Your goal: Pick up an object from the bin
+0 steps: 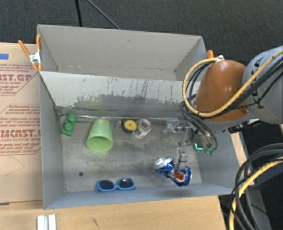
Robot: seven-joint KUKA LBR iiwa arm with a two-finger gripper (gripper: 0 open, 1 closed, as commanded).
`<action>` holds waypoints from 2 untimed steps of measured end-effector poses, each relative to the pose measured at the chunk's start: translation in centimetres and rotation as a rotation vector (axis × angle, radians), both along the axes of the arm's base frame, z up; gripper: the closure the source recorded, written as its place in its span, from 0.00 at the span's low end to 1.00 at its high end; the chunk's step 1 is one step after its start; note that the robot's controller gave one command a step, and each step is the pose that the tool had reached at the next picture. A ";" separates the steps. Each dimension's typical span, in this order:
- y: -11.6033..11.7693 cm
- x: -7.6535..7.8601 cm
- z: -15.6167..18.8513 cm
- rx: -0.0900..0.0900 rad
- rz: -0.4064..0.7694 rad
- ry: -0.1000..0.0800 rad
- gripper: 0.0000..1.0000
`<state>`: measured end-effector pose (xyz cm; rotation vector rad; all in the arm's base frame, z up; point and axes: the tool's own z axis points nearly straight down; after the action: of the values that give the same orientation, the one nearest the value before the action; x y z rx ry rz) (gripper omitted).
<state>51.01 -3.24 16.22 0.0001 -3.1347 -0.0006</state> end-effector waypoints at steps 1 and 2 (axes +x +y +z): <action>-1.7 -2.8 -9.4 0.000 0.004 -0.020 0.00; 0.4 -2.8 -6.0 0.000 0.027 -0.018 0.00</action>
Offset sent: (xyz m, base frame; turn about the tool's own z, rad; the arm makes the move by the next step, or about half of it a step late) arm -0.0308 -0.0173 -0.0922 -0.0071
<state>48.22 -2.81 10.23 0.0430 -3.1525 -0.0003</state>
